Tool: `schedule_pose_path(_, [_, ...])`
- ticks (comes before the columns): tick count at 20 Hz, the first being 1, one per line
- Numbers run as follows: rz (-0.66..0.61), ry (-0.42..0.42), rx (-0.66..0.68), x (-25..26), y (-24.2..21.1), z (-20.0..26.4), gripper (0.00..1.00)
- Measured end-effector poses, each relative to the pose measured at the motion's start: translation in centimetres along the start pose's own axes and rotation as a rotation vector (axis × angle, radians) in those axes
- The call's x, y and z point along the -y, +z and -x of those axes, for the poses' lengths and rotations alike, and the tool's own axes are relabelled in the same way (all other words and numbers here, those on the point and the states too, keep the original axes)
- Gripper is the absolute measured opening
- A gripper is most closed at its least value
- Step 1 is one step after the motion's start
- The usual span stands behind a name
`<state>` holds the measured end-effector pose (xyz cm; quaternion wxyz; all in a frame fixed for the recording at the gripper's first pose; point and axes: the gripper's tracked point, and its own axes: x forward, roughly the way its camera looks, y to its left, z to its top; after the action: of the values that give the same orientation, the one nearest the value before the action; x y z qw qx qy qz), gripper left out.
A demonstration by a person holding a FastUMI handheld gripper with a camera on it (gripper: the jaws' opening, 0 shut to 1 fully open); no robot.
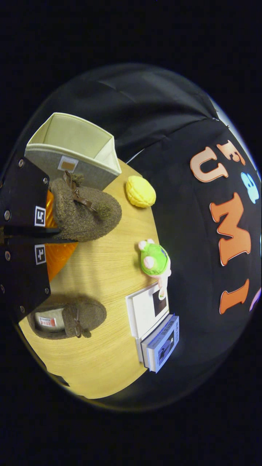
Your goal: Open the storage box then place both shoes into the box .Put the left shoe in first, then the right shoe, with the right side of both shoes facing outward in a uniform manner.
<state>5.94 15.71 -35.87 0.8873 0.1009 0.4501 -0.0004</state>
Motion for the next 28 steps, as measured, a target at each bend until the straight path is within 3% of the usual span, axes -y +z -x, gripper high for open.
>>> schedule_pose_path(5, [0.023,0.079,0.052,-5.6,2.6,2.0,0.04])
schedule_pose_path(11, [0.019,0.164,0.012,-12.1,2.4,1.0,0.04])
schedule_pose_path(20, [0.046,0.169,-0.088,-18.4,-0.4,-3.1,0.04])
schedule_pose_path(28, [0.03,0.119,-0.246,-20.4,-5.2,-7.8,0.04])
